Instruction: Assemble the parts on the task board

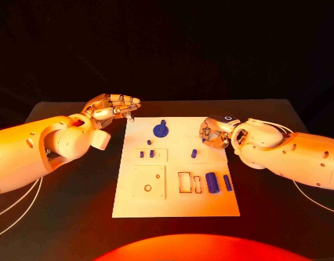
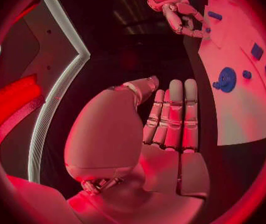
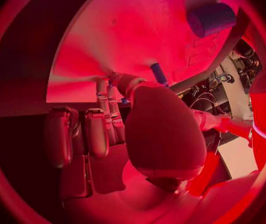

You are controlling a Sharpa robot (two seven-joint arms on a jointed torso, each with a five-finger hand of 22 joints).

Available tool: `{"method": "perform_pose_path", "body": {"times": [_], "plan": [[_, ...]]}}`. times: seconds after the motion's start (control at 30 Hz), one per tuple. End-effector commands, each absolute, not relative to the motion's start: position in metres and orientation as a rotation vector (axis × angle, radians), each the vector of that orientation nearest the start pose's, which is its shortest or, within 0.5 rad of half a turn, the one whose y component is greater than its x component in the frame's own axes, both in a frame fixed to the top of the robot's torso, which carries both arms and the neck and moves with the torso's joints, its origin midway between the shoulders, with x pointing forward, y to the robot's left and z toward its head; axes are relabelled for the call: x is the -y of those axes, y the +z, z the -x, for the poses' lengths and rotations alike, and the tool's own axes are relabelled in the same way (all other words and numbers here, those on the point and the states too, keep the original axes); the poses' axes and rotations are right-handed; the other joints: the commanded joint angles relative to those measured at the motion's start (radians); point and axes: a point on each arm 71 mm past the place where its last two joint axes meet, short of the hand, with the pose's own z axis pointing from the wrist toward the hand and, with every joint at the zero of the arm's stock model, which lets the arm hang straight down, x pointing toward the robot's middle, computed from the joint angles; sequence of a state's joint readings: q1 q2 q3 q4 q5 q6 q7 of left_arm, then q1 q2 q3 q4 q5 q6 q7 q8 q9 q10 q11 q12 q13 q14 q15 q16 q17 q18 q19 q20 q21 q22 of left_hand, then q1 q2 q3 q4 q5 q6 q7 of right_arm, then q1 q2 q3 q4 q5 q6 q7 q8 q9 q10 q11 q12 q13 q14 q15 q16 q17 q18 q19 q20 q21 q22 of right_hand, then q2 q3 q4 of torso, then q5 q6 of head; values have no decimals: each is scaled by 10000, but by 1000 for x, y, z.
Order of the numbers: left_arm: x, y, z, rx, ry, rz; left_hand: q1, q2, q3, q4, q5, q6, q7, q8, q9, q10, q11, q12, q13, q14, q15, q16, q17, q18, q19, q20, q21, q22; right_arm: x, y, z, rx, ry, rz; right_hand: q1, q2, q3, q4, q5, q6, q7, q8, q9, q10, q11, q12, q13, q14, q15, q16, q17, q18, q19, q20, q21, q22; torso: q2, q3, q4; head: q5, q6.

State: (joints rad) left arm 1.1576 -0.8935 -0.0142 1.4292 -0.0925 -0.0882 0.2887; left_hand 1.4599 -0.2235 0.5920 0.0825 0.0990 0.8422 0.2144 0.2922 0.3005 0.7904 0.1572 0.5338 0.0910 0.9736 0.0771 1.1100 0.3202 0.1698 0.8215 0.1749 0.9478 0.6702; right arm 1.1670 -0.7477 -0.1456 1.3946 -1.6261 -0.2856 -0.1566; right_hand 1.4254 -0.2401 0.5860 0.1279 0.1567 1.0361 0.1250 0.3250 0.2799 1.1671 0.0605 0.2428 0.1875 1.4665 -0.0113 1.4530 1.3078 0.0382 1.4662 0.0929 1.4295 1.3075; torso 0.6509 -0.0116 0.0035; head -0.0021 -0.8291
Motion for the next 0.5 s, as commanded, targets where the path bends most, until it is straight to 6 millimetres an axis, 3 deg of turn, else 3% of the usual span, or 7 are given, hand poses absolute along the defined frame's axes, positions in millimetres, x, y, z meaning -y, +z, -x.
{"method": "perform_pose_path", "body": {"times": [0.03, 0.17, 0.5], "plan": [[-247, -198, -494, -15919, -15733, 10821, 67, 52, 11, -85, 38, 46, 36, 49, 6, 66, -2, 34, -18, -24, -11, -45, -18, 151, 10, -53, 14, 19, 188, -260, -479, -18353, 4336, 3974, 78, 258, 222, -213, 0, 201, -47, 137, 124, 225, -63, -38, -14, 617, -98, 80, 434, -109, 658, -108, 197, 2030, 3, 5, -13, -18, -14], [-247, -198, -494, -15934, -15735, 10819, 67, 54, 15, -90, 38, 45, 37, 48, 6, 66, -1, 32, -20, -24, -11, -50, -20, 150, 9, -53, 16, 20, 187, -263, -478, -18480, 4182, 4137, -31, 274, 371, -477, 172, 316, -80, 247, 285, 475, -124, -111, -38, 540, -164, -89, 104, -115, 669, -157, 228, 2054, 6, 7, -21, -31, -26], [-248, -198, -494, -15938, -15680, 10781, 52, 37, 24, -128, 33, 18, 49, 29, 0, 42, 10, 3, -48, -26, -4, -82, -39, 146, -3, -54, 27, 31, 182, -265, -474, -18566, 4088, 4378, -206, 303, 500, -652, 243, 323, -74, 278, 410, 589, -125, -255, -85, 550, -171, -73, 119, -121, 675, -175, 251, 2073, 0, 4, -17, -77, -57]]}}
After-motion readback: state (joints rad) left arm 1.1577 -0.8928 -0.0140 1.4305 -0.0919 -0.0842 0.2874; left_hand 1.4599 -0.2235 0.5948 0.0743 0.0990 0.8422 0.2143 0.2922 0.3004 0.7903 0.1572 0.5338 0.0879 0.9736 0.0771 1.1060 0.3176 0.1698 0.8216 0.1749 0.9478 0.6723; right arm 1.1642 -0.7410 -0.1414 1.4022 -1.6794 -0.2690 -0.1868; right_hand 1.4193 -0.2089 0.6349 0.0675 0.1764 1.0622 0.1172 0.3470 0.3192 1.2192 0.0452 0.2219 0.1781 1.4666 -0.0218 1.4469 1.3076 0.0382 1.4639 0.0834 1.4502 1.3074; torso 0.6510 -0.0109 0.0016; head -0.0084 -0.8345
